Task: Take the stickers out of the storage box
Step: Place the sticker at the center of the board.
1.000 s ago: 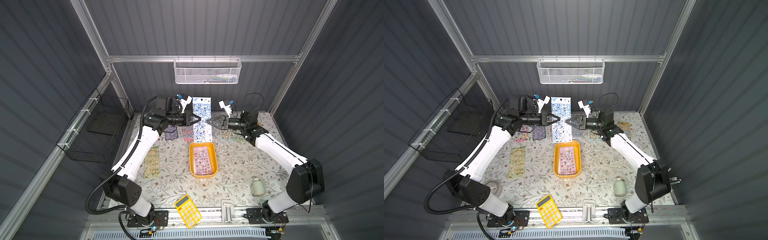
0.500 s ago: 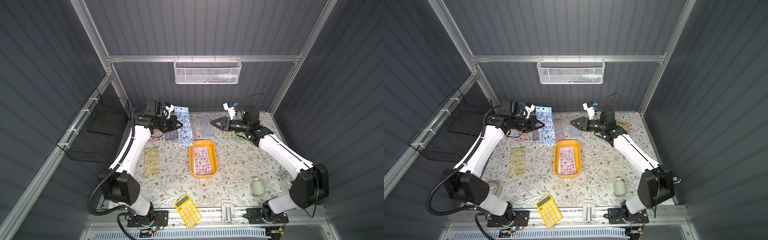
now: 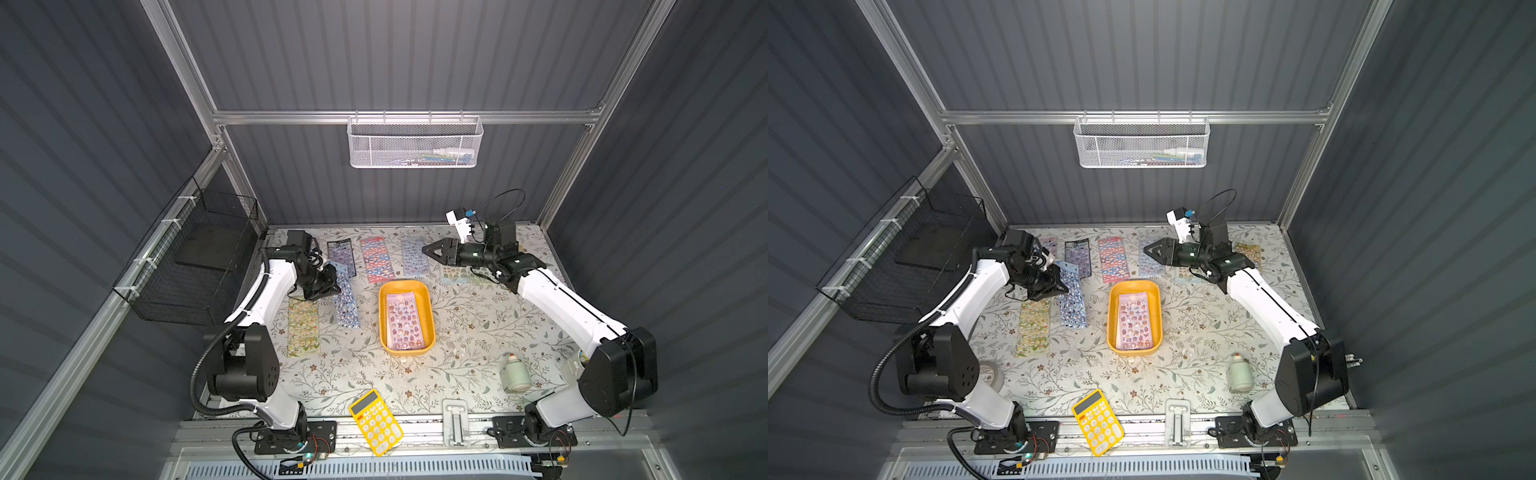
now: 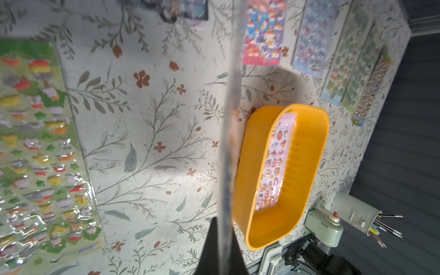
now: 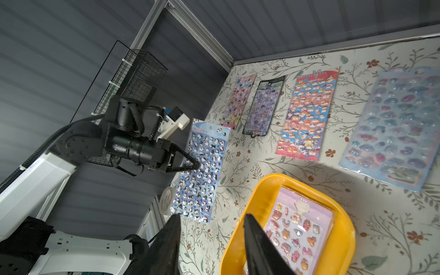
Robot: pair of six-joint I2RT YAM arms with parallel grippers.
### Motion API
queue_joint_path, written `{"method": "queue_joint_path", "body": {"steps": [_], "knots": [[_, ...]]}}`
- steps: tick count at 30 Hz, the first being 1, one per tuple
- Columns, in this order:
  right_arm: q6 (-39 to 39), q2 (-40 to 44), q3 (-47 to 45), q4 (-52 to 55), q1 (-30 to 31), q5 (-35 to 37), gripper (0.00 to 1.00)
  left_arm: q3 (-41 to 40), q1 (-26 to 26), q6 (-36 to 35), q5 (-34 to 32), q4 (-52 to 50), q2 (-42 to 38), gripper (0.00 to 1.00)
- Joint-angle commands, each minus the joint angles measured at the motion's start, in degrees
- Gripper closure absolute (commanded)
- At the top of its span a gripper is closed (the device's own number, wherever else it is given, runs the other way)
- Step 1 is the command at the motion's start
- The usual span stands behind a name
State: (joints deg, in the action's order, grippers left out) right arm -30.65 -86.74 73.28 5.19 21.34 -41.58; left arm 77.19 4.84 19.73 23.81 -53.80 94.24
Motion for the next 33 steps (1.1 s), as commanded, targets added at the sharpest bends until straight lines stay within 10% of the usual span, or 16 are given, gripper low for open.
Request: {"method": "queue_joint_path", "body": {"steps": [1, 22, 33], "knots": [[1.11, -0.58, 0.39, 1.08, -0.03, 0.35, 0.55, -1.68, 0.17, -1.18, -2.13, 0.36, 2.18, 1.00], [1.21, -0.95, -0.04, 1.73, -0.01, 1.24, 0.55, -6.44, 0.17, -0.39, -6.91, 7.98, 14.09, 1.00], [1.55, -0.75, -0.66, 1.92, -0.07, 2.08, 0.55, -4.79, 0.17, -0.48, -13.34, 6.75, 17.47, 0.81]]}}
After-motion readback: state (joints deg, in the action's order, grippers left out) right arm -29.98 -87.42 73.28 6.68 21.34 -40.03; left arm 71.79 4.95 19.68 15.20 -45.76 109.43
